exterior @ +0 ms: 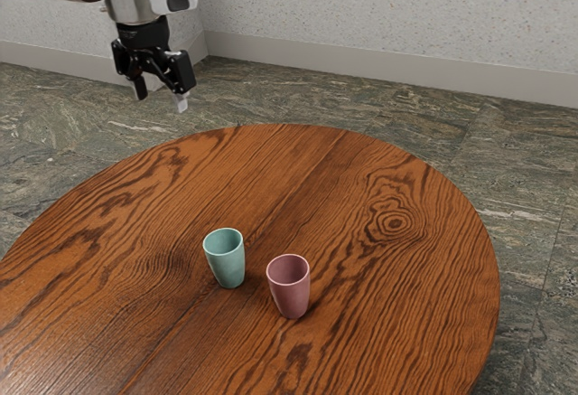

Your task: Place the left cup onto the right cup

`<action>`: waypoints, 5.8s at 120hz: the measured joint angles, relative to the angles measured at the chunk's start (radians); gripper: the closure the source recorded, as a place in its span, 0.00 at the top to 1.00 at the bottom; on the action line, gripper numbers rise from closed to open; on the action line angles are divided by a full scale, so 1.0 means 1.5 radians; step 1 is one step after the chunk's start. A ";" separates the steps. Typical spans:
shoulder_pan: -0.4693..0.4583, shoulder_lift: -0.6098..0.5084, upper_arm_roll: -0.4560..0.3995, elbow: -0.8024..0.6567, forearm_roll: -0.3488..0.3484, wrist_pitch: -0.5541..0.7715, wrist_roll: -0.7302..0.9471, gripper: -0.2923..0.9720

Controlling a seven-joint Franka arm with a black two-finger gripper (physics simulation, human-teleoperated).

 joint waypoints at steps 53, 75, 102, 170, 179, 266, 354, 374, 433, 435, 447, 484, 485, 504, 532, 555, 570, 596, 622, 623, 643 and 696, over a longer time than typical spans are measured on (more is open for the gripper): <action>-0.016 0.009 -0.020 -0.022 0.001 0.027 0.014 0.77; -0.011 0.010 -0.029 -0.070 -0.001 0.061 0.015 0.77; -0.003 0.005 -0.054 -0.103 0.001 0.089 0.003 0.77; -0.042 -0.019 -0.105 -0.217 -0.005 0.172 -0.065 0.77; -0.053 -0.018 -0.106 -0.227 -0.006 0.185 -0.073 0.77; 0.020 0.017 -0.103 -0.234 -0.009 0.230 -0.114 0.77; -0.004 0.019 -0.105 -0.271 -0.017 0.263 -0.133 0.77; -0.004 0.011 -0.110 -0.286 -0.017 0.269 -0.141 0.77; -0.010 0.003 -0.122 -0.316 -0.019 0.282 -0.167 0.77; -0.010 0.004 -0.122 -0.316 -0.019 0.283 -0.168 0.77; -0.009 0.009 -0.121 -0.317 -0.019 0.288 -0.172 0.77; -0.003 0.027 -0.120 -0.316 -0.020 0.306 -0.177 0.77; -0.003 0.027 -0.120 -0.316 -0.020 0.306 -0.177 0.77; -0.004 0.038 -0.120 -0.316 -0.019 0.316 -0.179 0.77; 0.000 0.047 -0.119 -0.328 -0.019 0.332 -0.180 0.77; 0.000 0.045 -0.118 -0.340 -0.019 0.344 -0.181 0.77; 0.000 0.045 -0.114 -0.343 -0.019 0.348 -0.181 0.77; 0.011 0.048 -0.110 -0.344 -0.019 0.354 -0.175 0.77; 0.010 0.064 -0.110 -0.344 -0.017 0.364 -0.169 0.77; 0.010 0.065 -0.110 -0.344 -0.017 0.365 -0.169 0.77; 0.011 0.076 -0.110 -0.343 -0.014 0.374 -0.165 0.77; 0.015 0.091 -0.110 -0.341 -0.012 0.390 -0.158 0.77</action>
